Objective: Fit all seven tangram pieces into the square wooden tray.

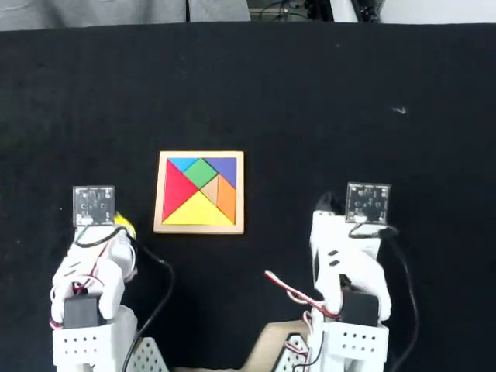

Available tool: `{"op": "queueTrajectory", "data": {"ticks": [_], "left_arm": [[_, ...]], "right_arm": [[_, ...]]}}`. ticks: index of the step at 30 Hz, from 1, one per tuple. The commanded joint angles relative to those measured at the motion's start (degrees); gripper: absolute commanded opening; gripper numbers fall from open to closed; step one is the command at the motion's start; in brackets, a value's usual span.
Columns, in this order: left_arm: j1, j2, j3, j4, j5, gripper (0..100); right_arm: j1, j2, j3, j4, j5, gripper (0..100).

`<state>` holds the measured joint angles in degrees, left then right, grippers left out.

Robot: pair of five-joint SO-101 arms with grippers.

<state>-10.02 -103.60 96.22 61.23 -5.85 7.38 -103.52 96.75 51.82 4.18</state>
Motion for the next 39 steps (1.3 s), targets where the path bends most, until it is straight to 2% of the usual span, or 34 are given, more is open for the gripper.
{"op": "queueTrajectory", "data": {"ticks": [1, 9, 39], "left_arm": [[-0.1, -0.7, 1.1, 4.3, -0.2, 3], [0.0, -0.7, 1.1, 11.9, -0.2, 3], [-0.4, -0.5, 1.1, 11.5, -0.2, 3]], "right_arm": [[-0.5, -5.0, -0.2, 9.2, 0.0, 1.5], [-0.5, -5.0, -0.2, 22.9, 0.0, 1.5], [-0.4, -5.0, -0.2, 22.9, 0.3, 1.4]]}}
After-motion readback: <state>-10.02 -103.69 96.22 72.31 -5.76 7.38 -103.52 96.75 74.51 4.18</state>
